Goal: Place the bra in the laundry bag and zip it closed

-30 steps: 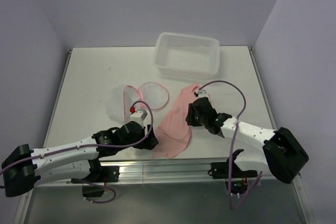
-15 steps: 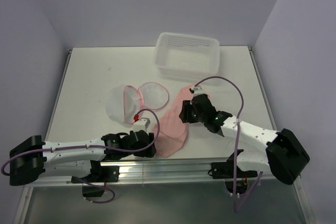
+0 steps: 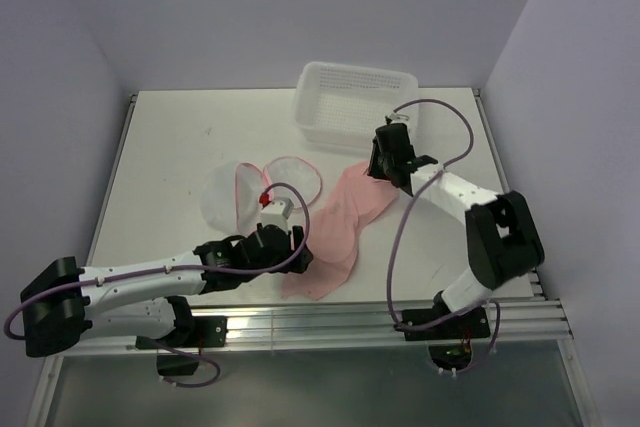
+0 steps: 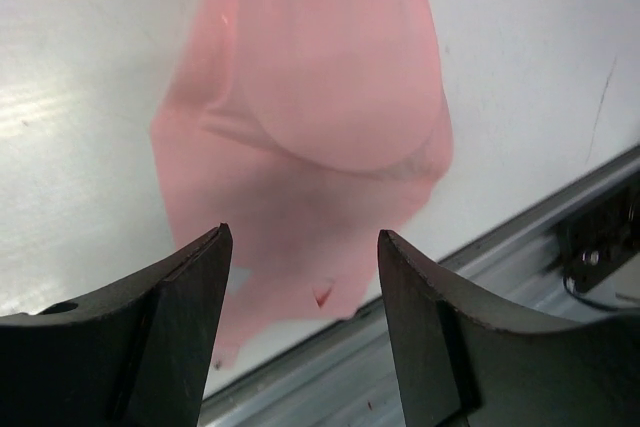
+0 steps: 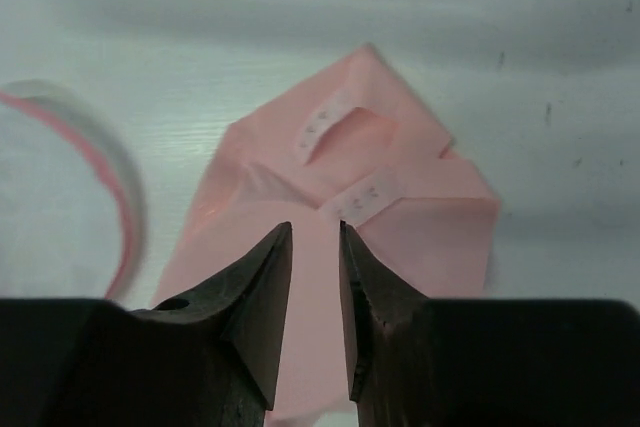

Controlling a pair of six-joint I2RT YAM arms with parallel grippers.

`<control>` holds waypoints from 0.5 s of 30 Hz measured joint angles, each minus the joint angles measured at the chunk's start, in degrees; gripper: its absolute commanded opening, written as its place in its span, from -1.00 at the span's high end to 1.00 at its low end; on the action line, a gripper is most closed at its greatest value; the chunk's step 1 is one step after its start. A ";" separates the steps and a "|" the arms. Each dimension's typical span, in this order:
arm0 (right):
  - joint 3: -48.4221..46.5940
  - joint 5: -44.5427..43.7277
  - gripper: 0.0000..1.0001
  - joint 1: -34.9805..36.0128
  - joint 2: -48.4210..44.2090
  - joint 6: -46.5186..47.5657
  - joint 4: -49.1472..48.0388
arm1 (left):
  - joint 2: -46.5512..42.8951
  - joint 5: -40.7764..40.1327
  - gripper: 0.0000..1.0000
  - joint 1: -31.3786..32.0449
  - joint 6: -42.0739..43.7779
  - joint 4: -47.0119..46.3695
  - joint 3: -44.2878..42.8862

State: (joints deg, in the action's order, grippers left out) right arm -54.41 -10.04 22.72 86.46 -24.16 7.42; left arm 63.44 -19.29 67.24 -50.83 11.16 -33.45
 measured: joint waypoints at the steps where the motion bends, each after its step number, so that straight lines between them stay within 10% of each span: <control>1: -0.94 0.02 0.28 -1.05 2.49 0.04 0.46 | -0.07 0.35 -0.32 -1.22 0.57 -0.90 0.26; 15: -5.38 -0.39 -0.03 -3.54 13.90 -0.57 2.71 | 0.87 3.58 -0.33 -7.69 5.79 -7.39 1.90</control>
State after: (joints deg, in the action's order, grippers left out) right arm -59.79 -10.44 19.18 100.36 -24.73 10.13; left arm 64.31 -15.70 59.55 -45.04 3.77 -31.55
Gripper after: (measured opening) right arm 0.504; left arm 0.665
